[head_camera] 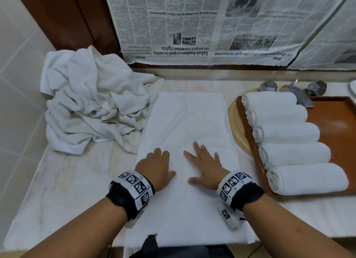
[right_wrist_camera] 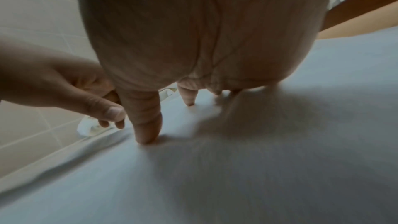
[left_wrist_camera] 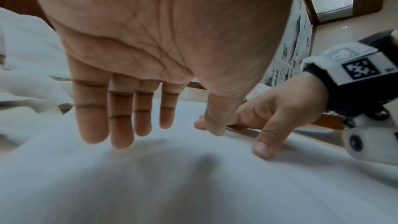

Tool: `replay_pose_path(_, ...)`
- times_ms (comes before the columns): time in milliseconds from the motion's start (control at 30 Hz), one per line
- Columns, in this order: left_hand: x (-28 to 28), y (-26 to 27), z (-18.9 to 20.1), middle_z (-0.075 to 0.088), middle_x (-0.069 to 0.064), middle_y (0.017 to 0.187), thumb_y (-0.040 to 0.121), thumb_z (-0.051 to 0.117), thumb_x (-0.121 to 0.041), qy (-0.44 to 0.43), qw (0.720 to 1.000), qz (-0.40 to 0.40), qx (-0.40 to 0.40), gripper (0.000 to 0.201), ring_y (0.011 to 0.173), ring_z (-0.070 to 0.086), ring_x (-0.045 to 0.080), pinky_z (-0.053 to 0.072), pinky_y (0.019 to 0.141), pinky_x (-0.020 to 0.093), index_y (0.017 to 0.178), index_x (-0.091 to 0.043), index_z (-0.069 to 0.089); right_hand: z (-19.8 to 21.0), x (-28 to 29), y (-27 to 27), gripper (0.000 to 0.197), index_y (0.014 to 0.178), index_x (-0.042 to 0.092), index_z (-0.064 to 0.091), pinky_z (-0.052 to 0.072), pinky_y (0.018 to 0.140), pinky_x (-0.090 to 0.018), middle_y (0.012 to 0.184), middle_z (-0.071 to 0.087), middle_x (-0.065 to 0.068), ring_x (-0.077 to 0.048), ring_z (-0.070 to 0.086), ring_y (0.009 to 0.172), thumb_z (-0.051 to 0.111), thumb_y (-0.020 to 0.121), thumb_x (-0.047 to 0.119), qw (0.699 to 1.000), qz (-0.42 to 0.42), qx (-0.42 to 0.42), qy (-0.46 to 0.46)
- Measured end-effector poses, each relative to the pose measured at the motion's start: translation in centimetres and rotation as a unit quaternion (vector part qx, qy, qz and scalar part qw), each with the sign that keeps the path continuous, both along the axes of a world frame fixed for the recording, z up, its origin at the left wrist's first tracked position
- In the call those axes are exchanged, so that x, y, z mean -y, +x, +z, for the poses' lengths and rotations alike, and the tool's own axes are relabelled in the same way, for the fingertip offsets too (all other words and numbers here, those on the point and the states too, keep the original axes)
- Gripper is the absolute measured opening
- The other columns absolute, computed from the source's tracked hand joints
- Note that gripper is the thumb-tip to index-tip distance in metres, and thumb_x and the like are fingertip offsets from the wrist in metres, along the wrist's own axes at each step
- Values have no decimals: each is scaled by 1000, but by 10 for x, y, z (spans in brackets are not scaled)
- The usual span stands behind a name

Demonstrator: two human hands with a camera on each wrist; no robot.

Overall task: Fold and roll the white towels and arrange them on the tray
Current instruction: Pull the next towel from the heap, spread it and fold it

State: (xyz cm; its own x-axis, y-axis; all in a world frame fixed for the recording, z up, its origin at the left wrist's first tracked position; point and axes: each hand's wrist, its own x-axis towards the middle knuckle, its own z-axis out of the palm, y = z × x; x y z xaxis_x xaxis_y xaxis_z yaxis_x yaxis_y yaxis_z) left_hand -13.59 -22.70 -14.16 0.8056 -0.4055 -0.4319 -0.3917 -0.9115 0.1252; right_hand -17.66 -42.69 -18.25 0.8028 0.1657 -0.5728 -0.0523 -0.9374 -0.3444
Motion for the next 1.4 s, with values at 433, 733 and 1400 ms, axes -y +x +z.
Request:
replay_pose_path(433, 15, 155, -70, -28, 3, 160, 83, 9, -79, 8, 1000, 5, -4, 90, 150, -17, 26, -4, 120, 44, 154, -29, -15, -14, 38, 136, 82, 157, 30, -11, -2, 120, -53, 161, -29, -7, -32, -20, 150, 41, 99, 56, 985, -150, 35, -80)
replay_pose_path(733, 50, 205, -68, -20, 5, 163, 105, 25, -46, -65, 998, -22, -10, 66, 151, -13, 26, -1, 120, 42, 157, -22, -7, -22, 35, 193, 68, 158, 33, -4, -6, 120, -51, 163, -26, 0, -25, -20, 151, 36, 104, 45, 995, -65, 66, -38)
replay_pose_path(1400, 5, 237, -57, -29, 6, 159, 106, 29, -39, -59, 995, 57, -63, 70, 150, -19, 21, -8, 121, 33, 155, -11, -13, -3, 69, 215, 72, 159, 22, 1, 10, 121, -50, 165, -17, -7, -32, -9, 152, 36, 102, 47, 973, -191, 29, -130)
